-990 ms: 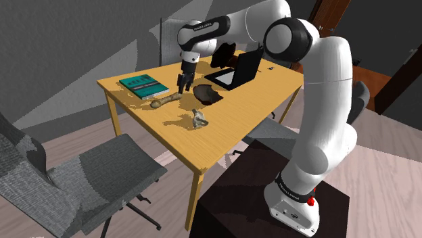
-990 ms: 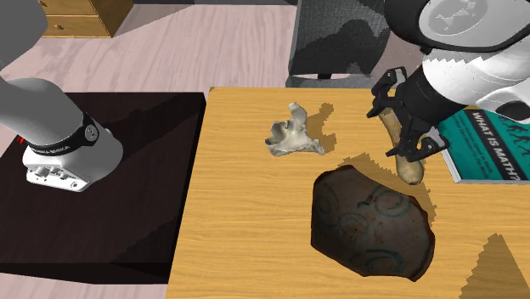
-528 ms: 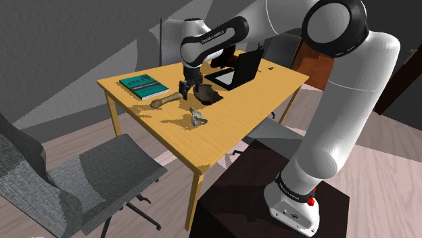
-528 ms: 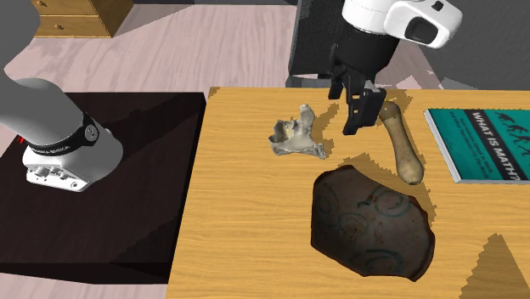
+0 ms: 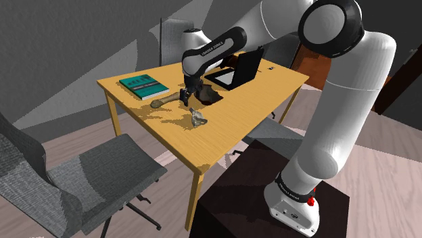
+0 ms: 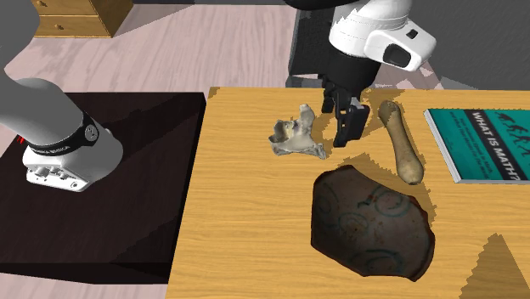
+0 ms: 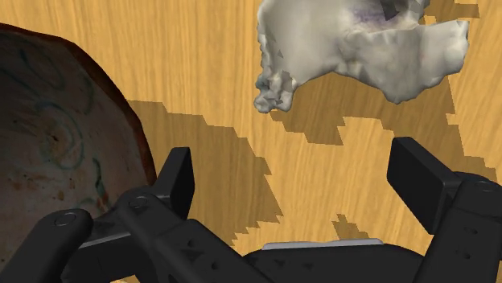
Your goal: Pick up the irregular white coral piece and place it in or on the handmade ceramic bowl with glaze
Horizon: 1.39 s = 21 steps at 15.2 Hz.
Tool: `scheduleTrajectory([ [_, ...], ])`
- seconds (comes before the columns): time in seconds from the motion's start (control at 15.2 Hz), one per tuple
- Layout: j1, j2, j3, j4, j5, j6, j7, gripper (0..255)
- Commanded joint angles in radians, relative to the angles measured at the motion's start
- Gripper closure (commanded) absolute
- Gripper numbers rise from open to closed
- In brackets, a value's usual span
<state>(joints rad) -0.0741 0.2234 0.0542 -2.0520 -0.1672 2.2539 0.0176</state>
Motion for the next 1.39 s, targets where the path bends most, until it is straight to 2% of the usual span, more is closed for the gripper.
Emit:
scheduleTrajectory([
  [0.0,0.000,0.004,-0.001,-0.004,-0.001,0.008,0.001,0],
  [0.4,0.000,0.004,-0.001,-0.004,-0.001,0.008,0.001,0],
  [0.46,0.000,0.004,-0.001,-0.004,-0.001,0.008,0.001,255],
  [1.06,0.000,0.004,-0.001,-0.004,-0.001,0.008,0.001,255],
  [1.12,0.000,0.004,-0.001,-0.004,-0.001,0.008,0.001,0],
  [1.32,0.047,-0.030,0.017,0.016,-0.030,-0.142,0.087,0],
])
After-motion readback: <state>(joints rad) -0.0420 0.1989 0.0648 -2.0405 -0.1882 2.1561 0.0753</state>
